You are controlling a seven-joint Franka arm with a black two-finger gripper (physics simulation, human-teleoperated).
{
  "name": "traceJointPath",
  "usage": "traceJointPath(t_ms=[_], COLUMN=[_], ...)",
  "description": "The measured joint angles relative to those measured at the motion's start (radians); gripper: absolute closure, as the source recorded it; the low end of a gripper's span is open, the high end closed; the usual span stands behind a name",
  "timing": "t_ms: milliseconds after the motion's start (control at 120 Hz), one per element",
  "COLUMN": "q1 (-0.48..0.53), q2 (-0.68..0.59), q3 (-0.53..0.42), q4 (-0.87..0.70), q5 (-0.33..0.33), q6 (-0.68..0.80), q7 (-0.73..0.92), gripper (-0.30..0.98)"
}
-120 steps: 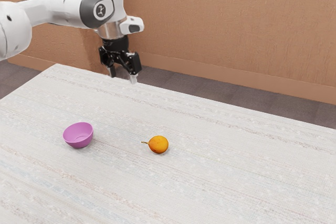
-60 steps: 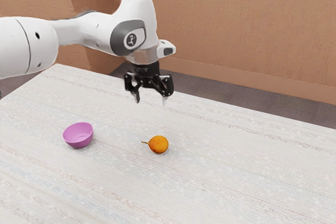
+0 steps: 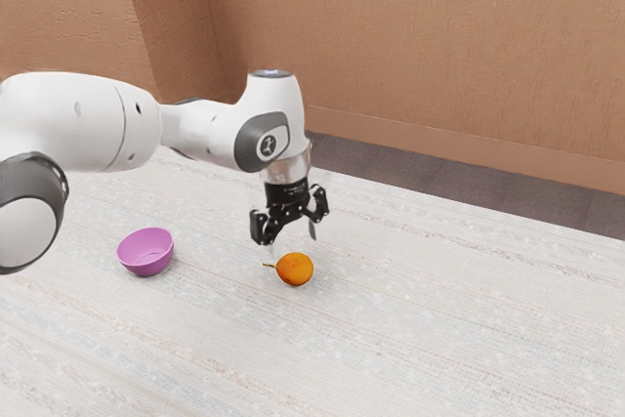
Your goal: Place the pear in the bowl.
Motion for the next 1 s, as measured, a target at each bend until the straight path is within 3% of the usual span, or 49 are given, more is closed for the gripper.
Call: traceJointPath(t_ms=[392, 692, 1000], q1=[0.019, 0.018, 0.015], q2=[0.025, 0.029, 0.046], q3=[0.006, 0.005, 0.003], q4=[-0.103, -0.135, -0.136], q5=[-0.007, -0.009, -0.016], q6=[0.214, 0.258, 0.269], q7=[-0.3, -0.428, -0.508], gripper=[0.02, 0.03, 0.15])
